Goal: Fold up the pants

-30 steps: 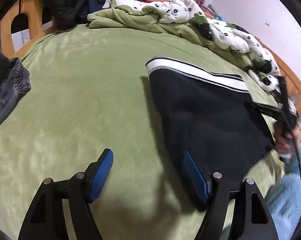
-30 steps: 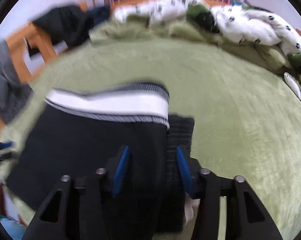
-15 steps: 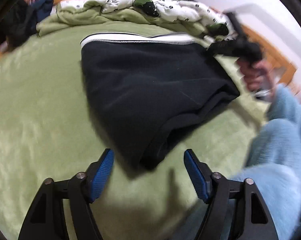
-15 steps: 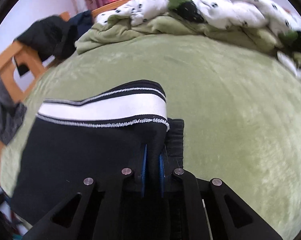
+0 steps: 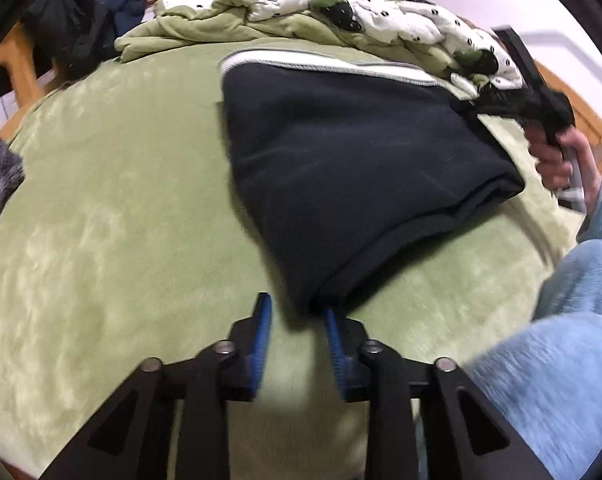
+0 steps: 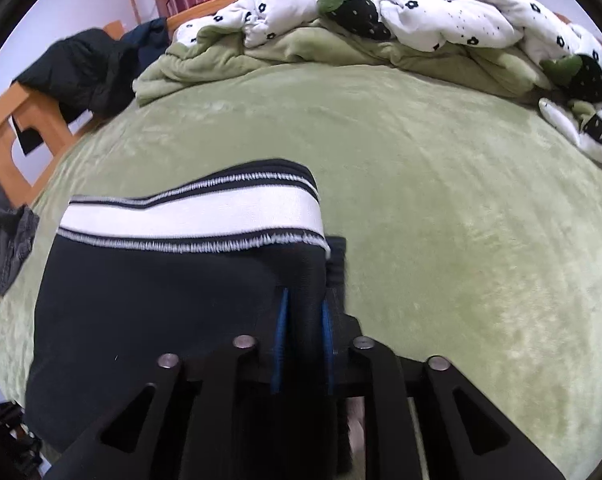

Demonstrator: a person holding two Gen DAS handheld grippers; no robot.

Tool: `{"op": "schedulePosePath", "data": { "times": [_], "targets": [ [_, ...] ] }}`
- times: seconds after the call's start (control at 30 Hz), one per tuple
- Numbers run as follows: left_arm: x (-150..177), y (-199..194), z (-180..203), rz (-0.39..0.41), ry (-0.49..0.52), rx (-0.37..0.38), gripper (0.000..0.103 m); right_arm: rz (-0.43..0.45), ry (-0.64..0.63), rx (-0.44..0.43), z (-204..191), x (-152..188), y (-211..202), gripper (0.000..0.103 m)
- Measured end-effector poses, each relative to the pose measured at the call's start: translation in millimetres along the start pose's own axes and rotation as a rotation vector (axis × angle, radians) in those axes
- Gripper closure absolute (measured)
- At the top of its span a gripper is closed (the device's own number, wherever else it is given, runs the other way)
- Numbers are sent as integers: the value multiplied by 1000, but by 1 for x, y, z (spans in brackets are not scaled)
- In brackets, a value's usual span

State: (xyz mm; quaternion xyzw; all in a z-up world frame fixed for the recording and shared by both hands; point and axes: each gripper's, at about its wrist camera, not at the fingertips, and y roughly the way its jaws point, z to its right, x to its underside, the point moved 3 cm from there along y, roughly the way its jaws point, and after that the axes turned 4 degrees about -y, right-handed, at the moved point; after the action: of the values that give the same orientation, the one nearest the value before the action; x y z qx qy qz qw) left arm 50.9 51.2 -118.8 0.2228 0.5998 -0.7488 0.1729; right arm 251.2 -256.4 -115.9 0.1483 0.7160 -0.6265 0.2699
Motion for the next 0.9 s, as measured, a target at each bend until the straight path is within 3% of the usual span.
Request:
{"op": "schedulePosePath", "data": {
  "times": [0.1, 0.17, 0.27, 0.4, 0.47, 0.53, 0.6, 0.77, 0.83, 0.9],
  "targets": [
    [4, -25, -12, 54, -50, 2, 66, 30, -43, 37, 1, 12, -30, 82],
    [-6, -38, -17, 106, -105, 21, 50, 58, -82, 17, -2, 24, -50, 82],
    [-39, -36, -18, 149, -173, 89, 47, 66, -113, -61, -10, 34, -66, 81],
    [-73, 5, 2, 83, -128, 153, 47, -35, -105, -203, -27, 41, -62, 81],
    [-68, 36, 20, -18, -54, 116, 47, -63, -155, -205, -37, 47, -57, 81],
    [-53, 48, 29, -47, 1, 78, 47, -107, -211, -171, -41, 57, -48, 81],
    [-37, 46, 31, -22, 43, 71, 44, -166, -219, -179, -34, 68, -36, 84],
    [-17, 35, 24, -11, 45, 64, 40, -197, -204, -220, -26, 71, -37, 85],
    [-20, 28, 17, -10, 23, 83, 40, -196, -257, -200, -30, 69, -41, 85],
    [-27, 18, 12, 39, -6, 114, 40, -147, -306, -203, -37, 61, -51, 85]
  ]
}}
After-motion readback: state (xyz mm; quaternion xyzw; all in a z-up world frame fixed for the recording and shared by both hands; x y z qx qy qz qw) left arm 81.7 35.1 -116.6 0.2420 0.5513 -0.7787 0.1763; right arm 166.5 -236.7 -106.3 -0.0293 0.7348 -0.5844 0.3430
